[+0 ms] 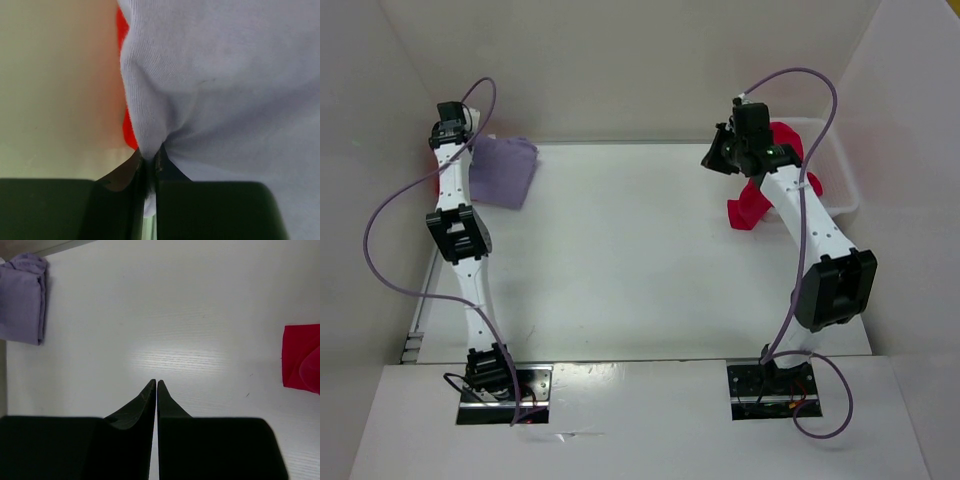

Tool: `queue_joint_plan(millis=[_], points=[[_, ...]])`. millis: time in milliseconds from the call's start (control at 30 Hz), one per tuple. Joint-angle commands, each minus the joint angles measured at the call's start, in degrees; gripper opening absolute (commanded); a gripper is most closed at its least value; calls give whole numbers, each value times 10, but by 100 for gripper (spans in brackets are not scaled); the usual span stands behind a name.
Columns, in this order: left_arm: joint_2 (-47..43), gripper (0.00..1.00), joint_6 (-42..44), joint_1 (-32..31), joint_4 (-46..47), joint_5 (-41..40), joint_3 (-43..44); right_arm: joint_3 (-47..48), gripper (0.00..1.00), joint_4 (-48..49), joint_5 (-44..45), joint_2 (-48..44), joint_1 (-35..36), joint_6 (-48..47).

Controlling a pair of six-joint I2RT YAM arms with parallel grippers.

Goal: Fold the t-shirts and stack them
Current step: Put the neatly folded tshirt into the corner of the board with the left arm

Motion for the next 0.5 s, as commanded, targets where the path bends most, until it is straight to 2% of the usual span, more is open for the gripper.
queue_joint_plan(millis=[0, 33, 133, 167, 267, 300, 467], points=[[1, 13, -23, 26, 36, -33, 39, 32, 8, -9, -3, 10, 9, -1], [7, 25, -23, 26, 43, -54, 39, 32, 8, -9, -3, 10, 9, -1], [13, 33, -23, 37, 49, -78, 39, 44, 9, -14, -3, 15, 14, -1], [13, 42, -23, 37, 49, -89, 39, 44, 9, -14, -3, 15, 19, -1], [18, 52, -18, 37, 49, -105, 33, 55, 10, -14, -3, 22, 19, -1], [18, 58, -18, 37, 49, -111, 33, 55, 10, -14, -3, 22, 19, -1], [7, 61, -18, 37, 49, -116, 27, 55, 11, -19, -3, 22, 19, -7]])
